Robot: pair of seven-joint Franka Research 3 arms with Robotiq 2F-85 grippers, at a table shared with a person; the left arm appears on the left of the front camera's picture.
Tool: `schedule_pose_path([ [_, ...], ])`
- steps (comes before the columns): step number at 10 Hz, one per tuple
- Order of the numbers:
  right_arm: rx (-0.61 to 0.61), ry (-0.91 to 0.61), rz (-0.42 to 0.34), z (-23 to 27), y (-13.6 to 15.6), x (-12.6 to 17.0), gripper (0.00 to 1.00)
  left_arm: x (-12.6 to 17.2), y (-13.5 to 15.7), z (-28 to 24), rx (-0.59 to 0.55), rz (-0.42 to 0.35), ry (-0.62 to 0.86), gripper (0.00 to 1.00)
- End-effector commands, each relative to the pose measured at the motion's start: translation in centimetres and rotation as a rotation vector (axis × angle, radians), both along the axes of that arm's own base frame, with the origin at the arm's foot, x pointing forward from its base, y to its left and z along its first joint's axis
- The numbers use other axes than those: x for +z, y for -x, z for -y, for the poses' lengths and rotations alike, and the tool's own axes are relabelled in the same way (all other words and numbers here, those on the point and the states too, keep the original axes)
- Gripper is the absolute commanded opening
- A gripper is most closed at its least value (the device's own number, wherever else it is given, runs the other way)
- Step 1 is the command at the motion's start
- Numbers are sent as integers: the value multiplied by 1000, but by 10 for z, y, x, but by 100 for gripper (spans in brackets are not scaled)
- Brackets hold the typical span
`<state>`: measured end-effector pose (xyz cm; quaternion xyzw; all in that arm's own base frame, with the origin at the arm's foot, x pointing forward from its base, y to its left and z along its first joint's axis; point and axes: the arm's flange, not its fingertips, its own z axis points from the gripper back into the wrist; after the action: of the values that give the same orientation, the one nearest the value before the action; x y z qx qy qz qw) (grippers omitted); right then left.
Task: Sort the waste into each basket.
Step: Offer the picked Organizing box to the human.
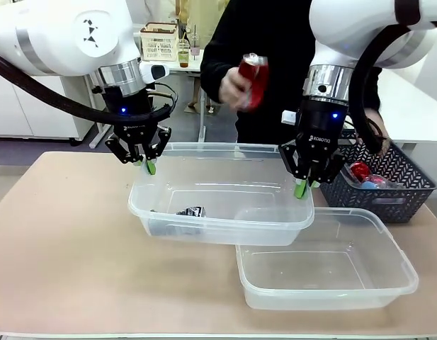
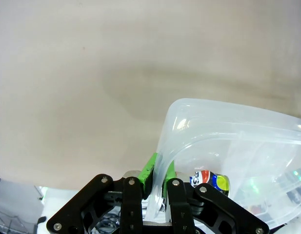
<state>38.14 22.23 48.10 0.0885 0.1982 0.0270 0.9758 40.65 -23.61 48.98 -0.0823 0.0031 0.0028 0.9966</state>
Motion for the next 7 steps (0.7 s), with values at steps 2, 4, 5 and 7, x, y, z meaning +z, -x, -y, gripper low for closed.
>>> schedule_pose_path([
  [2, 5, -10, 7, -1, 3, 4, 6, 3, 0, 0, 18, 13, 17, 7],
  [4, 5, -10, 7, -1, 3, 4, 6, 3, 0, 0, 18, 13, 17, 7],
  [5, 5, -10, 7, -1, 3, 4, 6, 3, 0, 0, 18, 13, 17, 7],
  [7, 5, -10, 7, -1, 3, 4, 6, 3, 0, 0, 18, 13, 17, 7],
])
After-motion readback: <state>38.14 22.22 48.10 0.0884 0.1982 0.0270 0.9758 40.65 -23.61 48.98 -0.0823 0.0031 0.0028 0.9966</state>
